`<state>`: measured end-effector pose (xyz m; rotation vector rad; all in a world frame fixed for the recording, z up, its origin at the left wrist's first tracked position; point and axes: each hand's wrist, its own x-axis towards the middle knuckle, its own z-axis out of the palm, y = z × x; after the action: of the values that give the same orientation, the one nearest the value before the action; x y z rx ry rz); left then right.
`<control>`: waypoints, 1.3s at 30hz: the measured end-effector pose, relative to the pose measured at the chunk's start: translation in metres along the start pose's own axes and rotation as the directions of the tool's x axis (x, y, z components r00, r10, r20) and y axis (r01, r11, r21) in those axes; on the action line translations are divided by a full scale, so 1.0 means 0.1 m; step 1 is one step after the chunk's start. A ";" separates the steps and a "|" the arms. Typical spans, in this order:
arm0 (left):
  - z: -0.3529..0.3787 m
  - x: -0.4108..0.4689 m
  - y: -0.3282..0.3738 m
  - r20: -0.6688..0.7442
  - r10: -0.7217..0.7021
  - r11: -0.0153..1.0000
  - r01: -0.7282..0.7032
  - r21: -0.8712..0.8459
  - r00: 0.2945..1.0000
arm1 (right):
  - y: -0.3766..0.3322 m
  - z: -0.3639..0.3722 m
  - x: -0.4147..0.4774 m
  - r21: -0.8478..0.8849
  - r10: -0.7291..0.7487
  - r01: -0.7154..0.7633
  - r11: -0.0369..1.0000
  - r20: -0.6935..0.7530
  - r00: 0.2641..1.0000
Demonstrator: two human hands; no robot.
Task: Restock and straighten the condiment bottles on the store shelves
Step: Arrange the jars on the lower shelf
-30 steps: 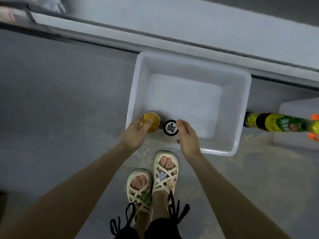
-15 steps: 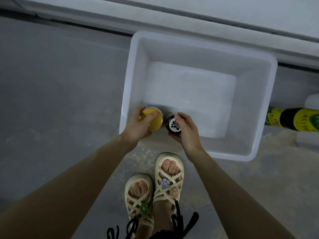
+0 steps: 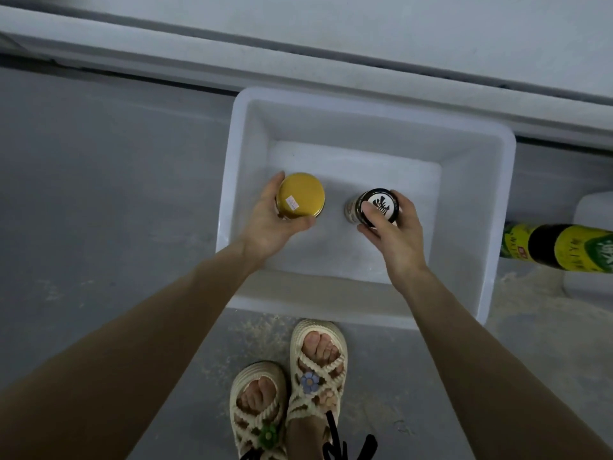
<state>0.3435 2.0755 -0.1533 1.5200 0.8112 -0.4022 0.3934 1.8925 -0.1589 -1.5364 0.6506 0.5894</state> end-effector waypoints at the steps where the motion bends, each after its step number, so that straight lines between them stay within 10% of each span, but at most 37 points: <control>1: -0.01 0.03 0.00 0.025 0.014 0.999 -0.015 0.043 1.000 | 0.02 -0.02 0.03 -0.034 -0.022 0.022 0.999 -0.007 1.000; 5: -0.05 0.12 -0.10 0.037 0.052 0.982 -0.058 0.177 0.998 | 0.13 -0.08 0.06 -0.250 -0.124 0.119 0.961 -0.008 0.992; 22: -0.06 0.31 -0.08 -0.092 0.283 0.902 -0.232 0.365 0.955 | 0.10 -0.04 0.24 -0.258 -0.267 0.259 0.931 0.004 0.964; 39: -0.63 -2.44 3.26 -0.076 0.487 0.836 -0.440 0.329 0.870 | -3.14 -0.28 -2.71 -0.112 -0.455 0.458 0.882 0.049 0.889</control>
<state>0.3887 2.0934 0.2561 1.9936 0.4804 -0.0385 0.4241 1.8906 0.2558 -1.7220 0.2181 0.2865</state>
